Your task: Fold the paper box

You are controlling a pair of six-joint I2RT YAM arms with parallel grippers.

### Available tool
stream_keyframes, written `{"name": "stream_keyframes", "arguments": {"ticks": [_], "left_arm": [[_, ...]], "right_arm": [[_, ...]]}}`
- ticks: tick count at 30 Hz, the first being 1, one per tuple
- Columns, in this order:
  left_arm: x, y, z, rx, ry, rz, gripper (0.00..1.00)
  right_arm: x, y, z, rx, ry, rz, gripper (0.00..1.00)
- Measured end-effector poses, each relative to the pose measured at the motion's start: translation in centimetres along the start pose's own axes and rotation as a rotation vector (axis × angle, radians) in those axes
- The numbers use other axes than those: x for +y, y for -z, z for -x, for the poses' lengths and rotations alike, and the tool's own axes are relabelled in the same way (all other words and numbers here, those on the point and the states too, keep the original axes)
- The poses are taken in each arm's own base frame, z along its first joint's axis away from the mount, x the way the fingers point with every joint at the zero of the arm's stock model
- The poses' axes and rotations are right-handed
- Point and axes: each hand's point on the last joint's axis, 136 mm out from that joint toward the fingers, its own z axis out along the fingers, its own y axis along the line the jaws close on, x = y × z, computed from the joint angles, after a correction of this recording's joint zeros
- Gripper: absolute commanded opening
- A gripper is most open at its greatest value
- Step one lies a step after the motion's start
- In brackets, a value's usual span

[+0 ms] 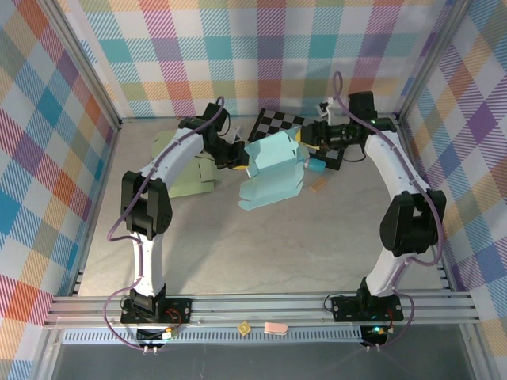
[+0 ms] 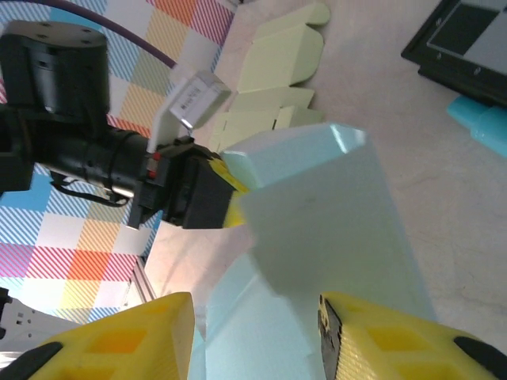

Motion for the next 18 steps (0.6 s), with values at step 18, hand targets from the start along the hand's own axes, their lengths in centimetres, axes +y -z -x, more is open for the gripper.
{"name": "stream_keyframes", "arguments": {"ticks": [18], "left_arm": [[-1.4,0.2,-0.4,0.026,0.005,-0.090,0.00]], "right_arm": [[-3.7,1.0,1.1,-0.025,-0.097,0.055,0.51]]}}
